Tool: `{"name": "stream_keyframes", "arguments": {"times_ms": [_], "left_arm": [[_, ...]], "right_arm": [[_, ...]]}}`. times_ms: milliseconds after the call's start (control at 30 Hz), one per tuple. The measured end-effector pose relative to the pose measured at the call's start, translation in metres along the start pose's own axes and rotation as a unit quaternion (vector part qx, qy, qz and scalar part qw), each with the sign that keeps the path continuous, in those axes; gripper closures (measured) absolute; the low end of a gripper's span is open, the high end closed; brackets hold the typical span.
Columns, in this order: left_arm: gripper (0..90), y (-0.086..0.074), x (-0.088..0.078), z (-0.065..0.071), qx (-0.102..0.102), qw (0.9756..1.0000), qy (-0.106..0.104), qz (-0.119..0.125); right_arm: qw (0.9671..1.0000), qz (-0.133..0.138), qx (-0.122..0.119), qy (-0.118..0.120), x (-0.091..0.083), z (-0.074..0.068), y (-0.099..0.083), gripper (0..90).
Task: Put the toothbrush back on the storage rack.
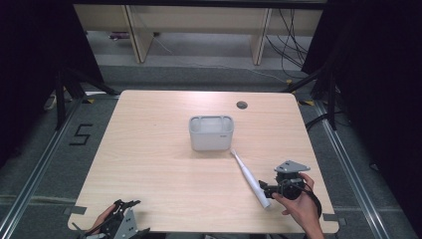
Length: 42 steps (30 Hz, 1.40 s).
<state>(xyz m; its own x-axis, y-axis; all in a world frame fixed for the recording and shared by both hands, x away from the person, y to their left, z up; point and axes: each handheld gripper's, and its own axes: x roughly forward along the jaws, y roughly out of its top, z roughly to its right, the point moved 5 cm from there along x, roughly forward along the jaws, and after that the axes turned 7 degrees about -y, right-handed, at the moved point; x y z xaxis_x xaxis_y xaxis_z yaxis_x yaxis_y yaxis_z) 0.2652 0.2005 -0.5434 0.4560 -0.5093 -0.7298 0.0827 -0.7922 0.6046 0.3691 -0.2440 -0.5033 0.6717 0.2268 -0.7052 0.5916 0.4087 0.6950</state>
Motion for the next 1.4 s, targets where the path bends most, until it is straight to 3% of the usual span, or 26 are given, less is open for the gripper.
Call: {"name": "stream_keyframes", "arguments": {"times_ms": [33,200,267,367,400,567,633,700,733,767,800,833,967,1067,1133,1400], "left_arm": [[15.4,0.000,0.000,0.000,0.000,1.0000,0.007,0.001],[15.3,0.001,0.000,0.000,0.001,1.0000,0.001,0.001],[15.3,0.001,0.001,0.000,-0.002,0.9999,0.012,0.006],[15.3,0.000,0.000,0.000,0.000,1.0000,0.002,0.002],[15.3,0.000,0.000,0.000,0.000,1.0000,0.000,0.000],[15.3,0.000,0.001,-0.001,0.000,0.9999,0.012,0.000],[15.3,0.000,-0.001,0.000,0.002,1.0000,0.000,-0.004],[15.3,0.000,0.000,0.000,0.002,1.0000,0.002,-0.002],[15.4,-0.001,0.000,0.000,0.003,1.0000,-0.002,-0.004],[15.3,0.000,0.000,0.000,0.000,1.0000,0.001,0.002],[15.3,0.000,0.000,0.000,0.000,1.0000,0.001,0.002],[15.3,0.000,0.000,0.000,0.000,1.0000,0.000,0.000],[15.3,0.000,0.000,0.000,0.001,1.0000,-0.002,-0.001],[15.3,0.000,0.001,0.000,0.001,1.0000,0.007,0.000],[15.3,0.000,0.000,0.000,0.003,1.0000,0.004,-0.001],[15.3,-0.001,0.000,0.000,0.003,1.0000,0.001,0.000]], "right_arm": [[1.0000,-0.006,-0.005,0.006,0.000,0.000,0.005,19.8],[0.9998,-0.013,0.000,0.012,0.000,-0.002,0.015,18.3],[0.9997,-0.015,-0.014,0.015,0.002,-0.002,0.020,18.7],[0.9992,-0.022,-0.022,0.025,0.006,-0.007,0.026,21.4],[0.9990,-0.029,-0.015,0.030,0.006,-0.009,0.027,22.5],[0.9982,-0.036,-0.031,0.035,0.012,-0.014,0.032,24.3],[0.9978,-0.035,-0.043,0.037,0.014,-0.013,0.033,24.9],[0.9975,-0.046,-0.031,0.042,0.015,-0.017,0.033,26.2],[0.9968,-0.049,-0.046,0.043,0.018,-0.017,0.033,28.2],[0.9972,-0.052,-0.030,0.045,0.019,-0.021,0.033,29.3],[0.9961,-0.062,-0.043,0.045,0.020,-0.020,0.032,30.4],[0.9959,-0.068,-0.038,0.046,0.021,-0.023,0.032,31.9],[0.9939,-0.072,-0.067,0.051,0.027,-0.023,0.033,39.3],[0.9940,-0.070,-0.067,0.049,0.031,-0.024,0.034,41.6],[0.9919,-0.088,-0.071,0.059,0.033,-0.025,0.034,45.1],[0.9887,-0.115,-0.074,0.061,0.044,-0.027,0.033,50.7]]}}
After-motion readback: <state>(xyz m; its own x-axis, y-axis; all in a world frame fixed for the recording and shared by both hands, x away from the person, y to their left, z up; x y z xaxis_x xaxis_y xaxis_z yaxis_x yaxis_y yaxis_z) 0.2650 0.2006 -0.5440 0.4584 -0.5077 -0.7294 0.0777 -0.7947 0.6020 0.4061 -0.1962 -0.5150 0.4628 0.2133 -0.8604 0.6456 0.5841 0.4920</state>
